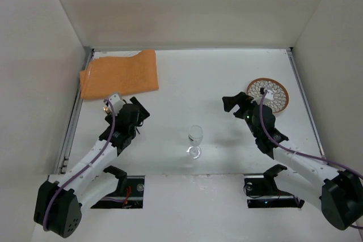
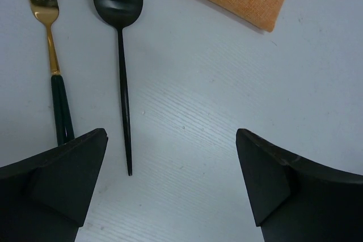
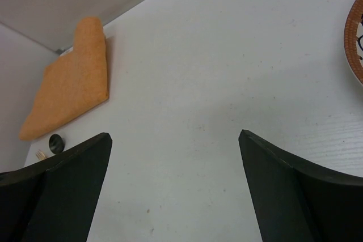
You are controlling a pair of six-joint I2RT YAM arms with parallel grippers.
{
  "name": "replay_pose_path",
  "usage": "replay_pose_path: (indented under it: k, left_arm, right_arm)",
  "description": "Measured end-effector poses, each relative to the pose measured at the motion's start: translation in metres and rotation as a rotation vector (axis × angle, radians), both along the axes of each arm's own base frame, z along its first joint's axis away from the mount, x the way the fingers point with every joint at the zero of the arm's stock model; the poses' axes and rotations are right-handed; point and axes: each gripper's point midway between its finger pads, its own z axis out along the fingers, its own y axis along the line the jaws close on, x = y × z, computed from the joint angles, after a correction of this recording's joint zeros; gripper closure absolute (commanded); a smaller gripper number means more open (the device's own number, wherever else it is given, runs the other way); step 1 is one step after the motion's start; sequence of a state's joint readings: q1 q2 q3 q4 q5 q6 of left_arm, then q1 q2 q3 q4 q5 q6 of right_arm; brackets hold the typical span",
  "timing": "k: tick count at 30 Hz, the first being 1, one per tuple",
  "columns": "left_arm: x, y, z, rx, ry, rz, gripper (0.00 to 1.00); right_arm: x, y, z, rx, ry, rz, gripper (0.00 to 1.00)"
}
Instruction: Set the dinner table for one person
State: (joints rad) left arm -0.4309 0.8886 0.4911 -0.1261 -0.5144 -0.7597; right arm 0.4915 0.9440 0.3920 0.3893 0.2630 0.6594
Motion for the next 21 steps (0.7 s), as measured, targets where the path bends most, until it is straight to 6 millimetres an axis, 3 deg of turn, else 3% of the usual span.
replay_pose_path:
  k: [10,11,13,14,16,18,19,20,21]
  left_arm:
    - [0.003,-0.004,-0.010,0.041,0.031,-0.024,0.00]
    - [0.004,-0.006,-0.011,0.052,0.031,-0.035,0.00]
    - [0.007,-0.009,-0.012,0.075,0.029,-0.060,0.00]
    - [0.010,-0.011,-0.012,0.086,0.026,-0.072,0.00]
    - [0.017,-0.016,-0.010,0.103,0.013,-0.092,0.00]
    - [0.028,-0.021,-0.006,0.117,-0.009,-0.109,0.00]
    - [0.035,-0.024,-0.003,0.124,-0.020,-0.118,0.04]
    - [0.044,-0.028,-0.001,0.129,-0.028,-0.128,0.22]
    - [0.053,-0.032,0.001,0.129,-0.036,-0.137,0.51]
  right_arm:
    - [0.001,0.000,-0.004,-0.005,0.010,-0.002,0.00]
    - [0.001,0.000,-0.003,-0.005,0.009,-0.002,0.12]
    - [0.000,0.000,-0.002,-0.009,0.002,0.000,0.64]
    - [0.000,0.000,0.000,-0.008,-0.003,0.001,0.80]
    - [0.000,0.000,0.000,-0.004,-0.003,0.002,0.89]
    - [0.000,0.000,-0.001,-0.006,0.000,0.003,0.90]
    - [0.000,0.000,-0.001,-0.007,0.001,0.004,0.89]
    - [0.000,0.001,-0.001,-0.008,0.001,0.004,0.89]
    - [0.000,0.001,-0.001,-0.009,0.001,0.005,0.88]
